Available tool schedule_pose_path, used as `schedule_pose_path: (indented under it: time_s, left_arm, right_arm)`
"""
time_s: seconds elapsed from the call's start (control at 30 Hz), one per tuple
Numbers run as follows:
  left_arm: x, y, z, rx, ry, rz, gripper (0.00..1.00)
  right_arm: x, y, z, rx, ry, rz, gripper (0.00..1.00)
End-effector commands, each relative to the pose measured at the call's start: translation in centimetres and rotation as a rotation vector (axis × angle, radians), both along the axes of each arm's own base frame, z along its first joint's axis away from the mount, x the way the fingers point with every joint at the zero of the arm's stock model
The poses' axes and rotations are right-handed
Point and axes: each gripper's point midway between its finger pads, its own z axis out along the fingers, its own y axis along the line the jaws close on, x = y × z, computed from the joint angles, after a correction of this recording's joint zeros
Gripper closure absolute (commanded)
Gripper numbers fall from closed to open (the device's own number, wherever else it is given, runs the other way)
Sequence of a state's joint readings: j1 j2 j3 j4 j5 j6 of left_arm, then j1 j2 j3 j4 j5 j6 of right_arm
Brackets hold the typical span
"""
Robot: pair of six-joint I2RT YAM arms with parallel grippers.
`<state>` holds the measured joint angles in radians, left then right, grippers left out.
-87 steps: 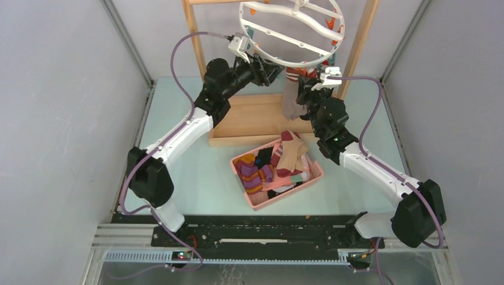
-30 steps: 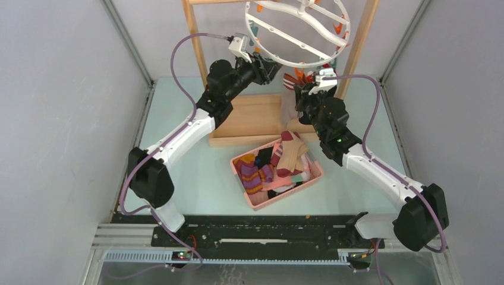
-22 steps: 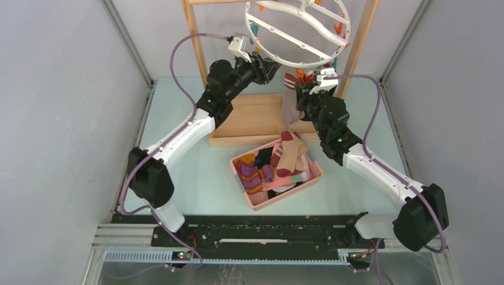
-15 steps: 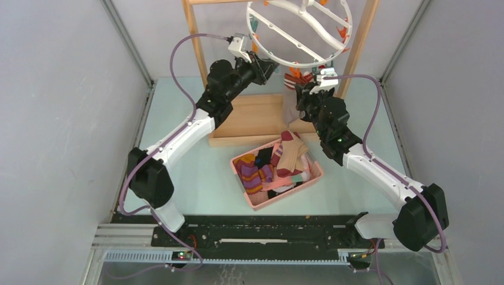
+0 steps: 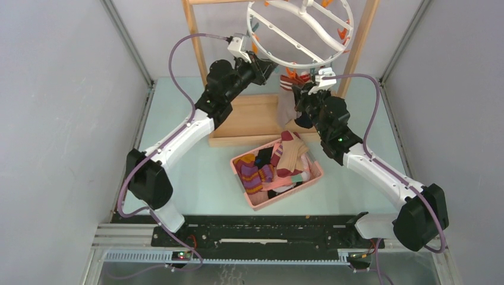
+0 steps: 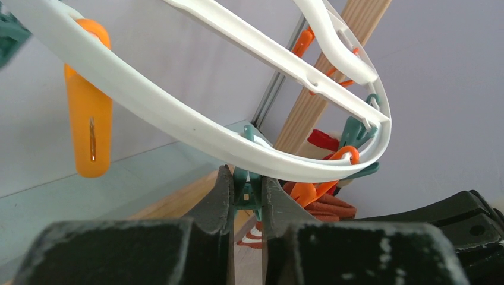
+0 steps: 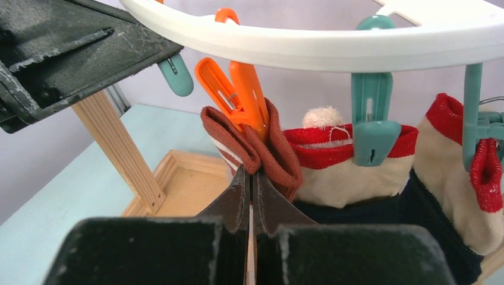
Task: Clip the socks to the hanger
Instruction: Clamp the sock onto the hanger.
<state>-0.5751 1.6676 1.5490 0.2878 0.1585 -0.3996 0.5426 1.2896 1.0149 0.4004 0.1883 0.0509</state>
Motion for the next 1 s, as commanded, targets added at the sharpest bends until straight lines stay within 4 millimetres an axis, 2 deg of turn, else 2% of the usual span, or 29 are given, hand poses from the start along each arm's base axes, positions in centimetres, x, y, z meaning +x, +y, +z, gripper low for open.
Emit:
schedule_pose_path:
  time_s: [0.0, 0.33, 0.6, 0.97]
  left_arm:
    - [-1.9, 1.0, 6.3, -0.057, -0.118, 0.01, 0.99]
    - [-2.1, 1.0, 6.4, -0.066, -0.112, 0.004, 0.99]
    - [-2.2, 1.2, 6.6, -0.084, -0.092, 0.014, 0.99]
    - [-2.2, 1.3, 6.3, -0.083, -0.083, 0.015, 0.99]
  right_arm:
    - [-0.3, 0.5, 4.0, 0.043, -0.077, 0.031, 1.0]
    - [-0.2, 2.1, 4.6, 0.04, -0.08, 0.04, 1.0]
    - [-0.5, 3.0, 2.5, -0.017, -0.034, -0.001, 1.0]
    - [0.0, 2.7, 3.7, 0.011, -0.093, -0.098, 1.0]
